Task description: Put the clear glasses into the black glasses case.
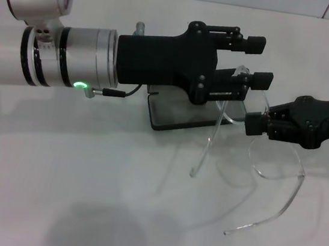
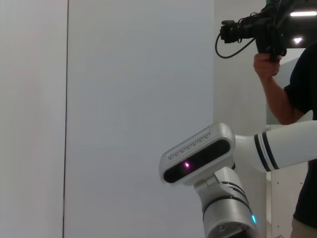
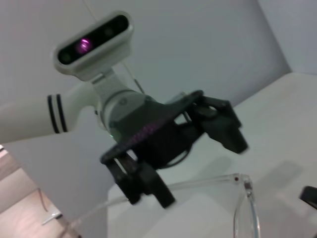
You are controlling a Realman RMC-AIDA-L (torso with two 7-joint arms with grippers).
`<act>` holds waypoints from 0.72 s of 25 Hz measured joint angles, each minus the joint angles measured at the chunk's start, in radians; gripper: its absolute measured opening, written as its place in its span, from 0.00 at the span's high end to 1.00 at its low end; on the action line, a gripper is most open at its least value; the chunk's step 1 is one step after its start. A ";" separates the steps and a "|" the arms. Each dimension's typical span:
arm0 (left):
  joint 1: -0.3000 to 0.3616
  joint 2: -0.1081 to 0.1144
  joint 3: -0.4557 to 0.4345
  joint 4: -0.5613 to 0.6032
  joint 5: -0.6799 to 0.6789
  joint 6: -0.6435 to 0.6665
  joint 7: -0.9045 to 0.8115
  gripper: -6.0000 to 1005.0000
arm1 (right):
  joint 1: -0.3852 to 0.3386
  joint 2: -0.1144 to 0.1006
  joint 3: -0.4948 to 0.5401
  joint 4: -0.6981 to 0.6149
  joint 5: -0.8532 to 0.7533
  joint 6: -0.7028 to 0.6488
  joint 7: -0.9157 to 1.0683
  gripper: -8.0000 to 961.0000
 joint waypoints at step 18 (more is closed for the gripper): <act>-0.002 -0.006 0.018 -0.054 -0.045 -0.001 0.081 0.41 | 0.003 0.010 0.011 0.044 0.029 -0.131 0.026 0.87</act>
